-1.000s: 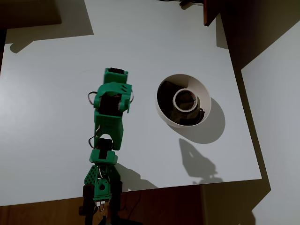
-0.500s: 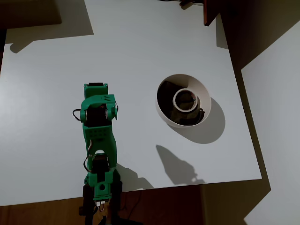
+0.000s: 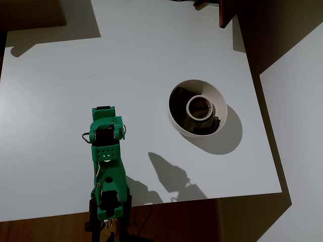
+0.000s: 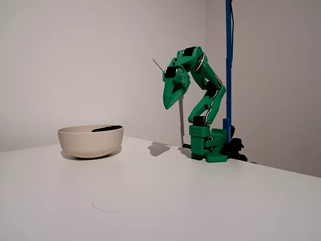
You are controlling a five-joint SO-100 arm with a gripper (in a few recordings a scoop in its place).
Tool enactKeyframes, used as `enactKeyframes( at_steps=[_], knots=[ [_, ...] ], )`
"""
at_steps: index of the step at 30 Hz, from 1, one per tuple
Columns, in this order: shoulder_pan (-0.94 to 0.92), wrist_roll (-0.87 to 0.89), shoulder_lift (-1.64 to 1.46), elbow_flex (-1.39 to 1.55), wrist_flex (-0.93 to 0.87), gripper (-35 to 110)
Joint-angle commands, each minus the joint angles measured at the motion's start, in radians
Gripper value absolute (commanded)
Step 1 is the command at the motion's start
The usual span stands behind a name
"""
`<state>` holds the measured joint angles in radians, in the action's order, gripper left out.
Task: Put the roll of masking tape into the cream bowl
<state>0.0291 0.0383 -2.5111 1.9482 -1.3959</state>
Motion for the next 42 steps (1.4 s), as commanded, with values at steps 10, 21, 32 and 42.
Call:
enactKeyframes(
  at_steps=[10,21,32,42],
  knots=[
    [0.018,-0.015,-0.249,0.419,0.158,-8],
    [0.017,-0.055,-0.488,0.752,0.222,-8],
    [0.009,-0.071,-0.804,0.960,0.144,-8],
    [-0.021,-0.067,-0.879,0.979,0.072,-8]
  ],
)
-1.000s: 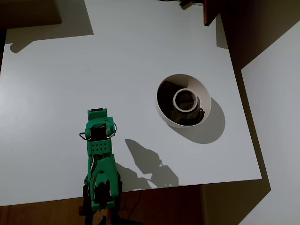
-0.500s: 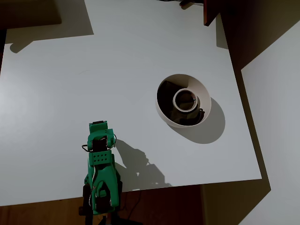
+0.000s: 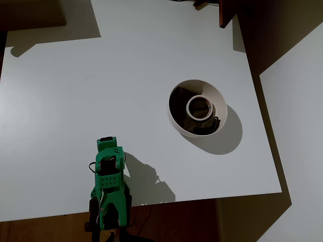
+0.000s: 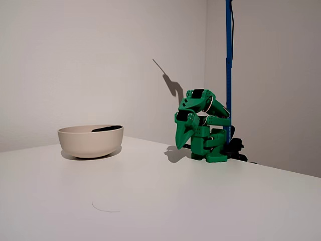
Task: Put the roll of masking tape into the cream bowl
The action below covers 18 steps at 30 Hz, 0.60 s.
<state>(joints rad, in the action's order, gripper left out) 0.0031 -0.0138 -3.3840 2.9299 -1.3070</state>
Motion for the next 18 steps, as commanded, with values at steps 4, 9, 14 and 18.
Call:
enactKeyframes(
  at_steps=[4,9,14,18],
  knots=[
    [0.005,-0.017,-0.006,-0.003,-0.017,-7],
    [0.005,-0.023,-0.006,-0.003,-0.017,-5],
    [0.005,-0.023,-0.006,-0.003,-0.017,-8],
    [0.005,-0.023,-0.006,-0.003,-0.017,-8]
  ],
)
